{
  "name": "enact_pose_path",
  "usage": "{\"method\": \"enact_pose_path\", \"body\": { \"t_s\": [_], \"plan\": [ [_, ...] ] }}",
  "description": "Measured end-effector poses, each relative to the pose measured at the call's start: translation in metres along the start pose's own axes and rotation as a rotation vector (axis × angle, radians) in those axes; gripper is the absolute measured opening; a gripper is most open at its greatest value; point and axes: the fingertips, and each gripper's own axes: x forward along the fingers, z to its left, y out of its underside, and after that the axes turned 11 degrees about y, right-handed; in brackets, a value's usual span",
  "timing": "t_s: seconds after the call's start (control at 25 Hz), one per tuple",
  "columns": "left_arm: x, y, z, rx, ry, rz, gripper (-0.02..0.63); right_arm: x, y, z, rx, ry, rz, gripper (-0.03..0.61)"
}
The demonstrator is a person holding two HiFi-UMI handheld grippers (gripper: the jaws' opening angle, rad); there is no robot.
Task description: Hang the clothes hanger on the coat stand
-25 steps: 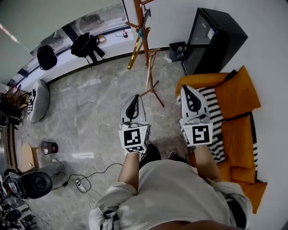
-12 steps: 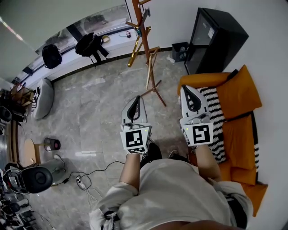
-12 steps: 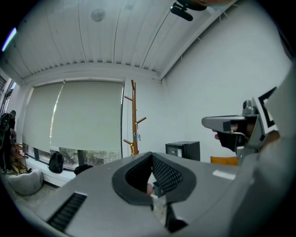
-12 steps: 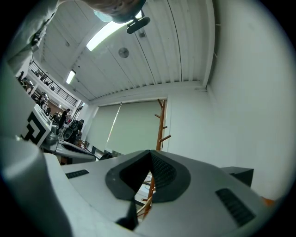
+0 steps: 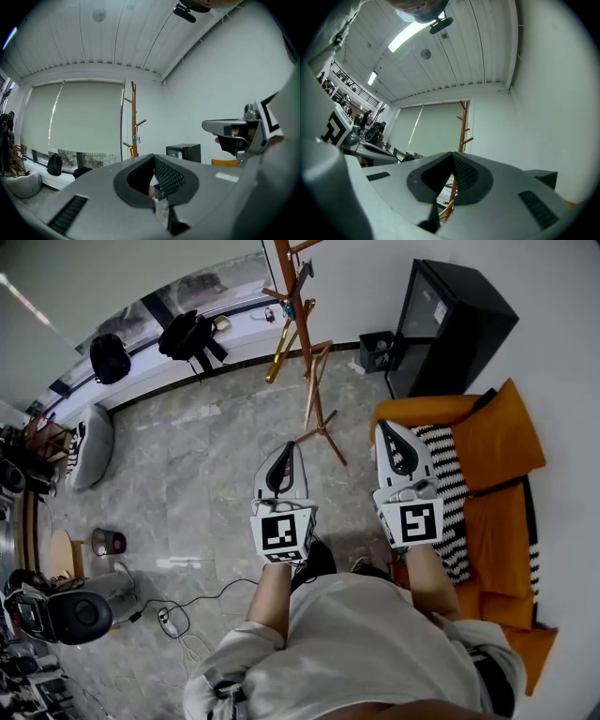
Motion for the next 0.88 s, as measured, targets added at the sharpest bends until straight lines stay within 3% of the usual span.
{"method": "enact_pose_path", "body": {
  "t_s": [0.88],
  "plan": [
    [0.005, 0.001, -0.014, -0.003, 0.026, 0.005, 0.009, -0.003, 0.004, 0.01, -0.034, -0.038, 0.013, 0.005]
  ]
}}
